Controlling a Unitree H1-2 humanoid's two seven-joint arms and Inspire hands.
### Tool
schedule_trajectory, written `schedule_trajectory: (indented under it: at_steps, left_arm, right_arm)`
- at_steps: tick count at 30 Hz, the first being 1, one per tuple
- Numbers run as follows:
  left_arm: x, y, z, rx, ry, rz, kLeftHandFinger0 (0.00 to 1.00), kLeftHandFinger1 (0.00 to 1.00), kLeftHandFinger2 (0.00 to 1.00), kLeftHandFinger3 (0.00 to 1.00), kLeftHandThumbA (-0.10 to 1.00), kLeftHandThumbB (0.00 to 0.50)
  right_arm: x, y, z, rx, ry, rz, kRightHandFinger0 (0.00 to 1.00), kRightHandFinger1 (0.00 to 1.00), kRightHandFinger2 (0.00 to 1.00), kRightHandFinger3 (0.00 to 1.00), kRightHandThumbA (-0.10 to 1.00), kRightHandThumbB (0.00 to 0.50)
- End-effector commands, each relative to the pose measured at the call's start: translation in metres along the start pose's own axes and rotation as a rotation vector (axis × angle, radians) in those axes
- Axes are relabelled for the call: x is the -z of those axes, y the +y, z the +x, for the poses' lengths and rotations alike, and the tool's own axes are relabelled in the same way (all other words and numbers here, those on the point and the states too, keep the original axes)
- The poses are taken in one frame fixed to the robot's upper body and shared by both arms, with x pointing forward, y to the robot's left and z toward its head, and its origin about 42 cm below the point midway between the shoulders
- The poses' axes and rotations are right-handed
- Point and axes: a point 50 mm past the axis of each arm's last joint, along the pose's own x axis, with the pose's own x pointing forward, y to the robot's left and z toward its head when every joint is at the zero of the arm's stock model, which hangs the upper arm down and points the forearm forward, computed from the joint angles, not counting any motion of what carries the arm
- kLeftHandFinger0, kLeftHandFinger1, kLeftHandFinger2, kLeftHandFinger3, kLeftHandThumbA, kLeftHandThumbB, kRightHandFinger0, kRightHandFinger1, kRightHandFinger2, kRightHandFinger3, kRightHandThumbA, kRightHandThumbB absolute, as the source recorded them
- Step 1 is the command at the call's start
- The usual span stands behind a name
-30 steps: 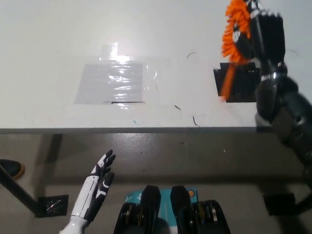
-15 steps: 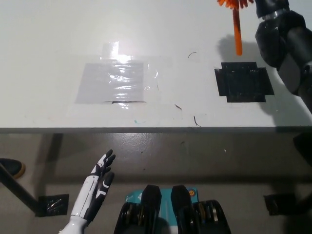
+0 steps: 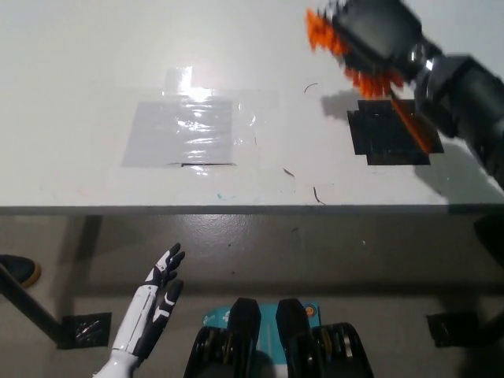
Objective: The robot uses it right hand to pick up an extended orange duster kept in the middle of the desk and presses its handle against the desk to collapse it
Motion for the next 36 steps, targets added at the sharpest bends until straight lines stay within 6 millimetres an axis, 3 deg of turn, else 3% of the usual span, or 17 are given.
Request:
schedule_trajectory:
  at_steps: [1, 3, 6, 7, 8, 9, 10, 11, 13, 16, 18, 22, 23, 26, 32, 34, 36]
  left_arm:
    - [-0.011, 0.008, 0.003, -0.010, -0.055, 0.014, 1.00, 1.00, 1.00, 1.00, 1.00, 0.092]
    - [-0.010, 0.009, 0.000, -0.005, -0.046, 0.014, 1.00, 1.00, 1.00, 1.00, 1.00, 0.090]
    - [-0.010, 0.009, -0.002, -0.003, -0.044, 0.014, 1.00, 1.00, 1.00, 1.00, 1.00, 0.090]
    - [-0.011, 0.008, -0.001, -0.001, -0.054, 0.020, 1.00, 1.00, 1.00, 1.00, 1.00, 0.071]
    - [-0.011, 0.007, -0.001, -0.001, -0.058, 0.022, 1.00, 1.00, 1.00, 1.00, 1.00, 0.069]
    - [-0.011, 0.009, 0.002, -0.002, -0.057, 0.019, 1.00, 1.00, 1.00, 1.00, 1.00, 0.082]
    - [-0.012, 0.009, 0.002, -0.001, -0.055, 0.019, 1.00, 1.00, 1.00, 1.00, 1.00, 0.097]
    - [-0.012, 0.009, 0.002, 0.000, -0.054, 0.019, 1.00, 1.00, 1.00, 1.00, 1.00, 0.098]
    - [-0.012, 0.009, 0.002, 0.003, -0.051, 0.019, 1.00, 1.00, 1.00, 1.00, 1.00, 0.098]
    - [-0.012, 0.010, 0.005, 0.003, -0.061, 0.022, 1.00, 1.00, 1.00, 1.00, 1.00, 0.112]
    - [-0.012, 0.011, 0.004, 0.006, -0.065, 0.021, 1.00, 1.00, 1.00, 1.00, 1.00, 0.099]
    - [-0.011, 0.010, 0.002, 0.007, -0.061, 0.015, 1.00, 1.00, 1.00, 1.00, 1.00, 0.099]
    - [-0.011, 0.009, 0.000, 0.012, -0.056, 0.015, 1.00, 1.00, 1.00, 1.00, 1.00, 0.109]
    - [-0.011, 0.010, 0.001, 0.013, -0.060, 0.019, 1.00, 1.00, 1.00, 1.00, 1.00, 0.107]
    - [-0.011, 0.009, 0.000, 0.010, -0.060, 0.016, 1.00, 1.00, 1.00, 1.00, 1.00, 0.106]
    - [-0.011, 0.009, 0.000, 0.010, -0.060, 0.016, 1.00, 1.00, 1.00, 1.00, 1.00, 0.106]
    - [-0.010, 0.012, 0.003, 0.005, -0.059, 0.021, 1.00, 1.00, 1.00, 1.00, 1.00, 0.097]
  right_arm:
    - [0.005, 0.012, -0.004, -0.246, -0.038, -0.189, 0.00, 0.00, 0.33, 0.24, -0.10, 0.270]
    - [-0.003, 0.023, -0.010, -0.281, -0.057, -0.203, 0.00, 0.00, 0.15, 0.27, -0.07, 0.328]
    - [-0.004, 0.024, -0.010, -0.286, -0.059, -0.204, 0.00, 0.00, 0.08, 0.27, -0.07, 0.329]
    - [-0.003, 0.030, -0.013, -0.365, 0.000, -0.179, 0.15, 0.19, 0.31, 0.48, 0.07, 0.324]
    - [-0.001, 0.033, -0.014, -0.454, 0.049, -0.145, 0.71, 0.72, 0.77, 0.93, 0.31, 0.249]
    - [0.003, 0.031, -0.010, -0.531, 0.107, -0.110, 1.00, 1.00, 1.00, 1.00, 0.60, 0.334]
    - [0.004, 0.031, -0.009, -0.540, 0.125, -0.095, 1.00, 1.00, 1.00, 1.00, 0.74, 0.428]
    - [0.005, 0.031, -0.010, -0.542, 0.127, -0.093, 1.00, 1.00, 1.00, 1.00, 0.75, 0.437]
    - [0.007, 0.028, -0.007, -0.543, 0.158, -0.056, 1.00, 1.00, 1.00, 1.00, 0.90, 0.491]
    - [0.011, 0.021, -0.002, -0.530, 0.177, -0.070, 1.00, 1.00, 1.00, 1.00, 1.00, 0.456]
    - [0.012, 0.017, 0.002, -0.518, 0.183, -0.061, 1.00, 1.00, 1.00, 1.00, 1.00, 0.489]
    - [0.011, 0.017, 0.002, -0.525, 0.187, -0.056, 1.00, 1.00, 1.00, 1.00, 1.00, 0.493]
    - [0.016, 0.003, 0.010, -0.426, 0.173, -0.010, 1.00, 1.00, 1.00, 1.00, 1.00, 0.480]
    - [0.019, -0.006, 0.017, -0.399, 0.181, -0.015, 1.00, 1.00, 1.00, 1.00, 1.00, 0.493]
    - [0.043, -0.063, 0.041, -0.157, 0.206, 0.208, 1.00, 1.00, 1.00, 1.00, 1.00, 0.492]
    - [0.042, -0.064, 0.041, -0.157, 0.207, 0.213, 1.00, 1.00, 1.00, 1.00, 1.00, 0.491]
    - [0.068, -0.147, 0.050, 0.107, 0.176, 0.456, 1.00, 1.00, 1.00, 1.00, 1.00, 0.499]
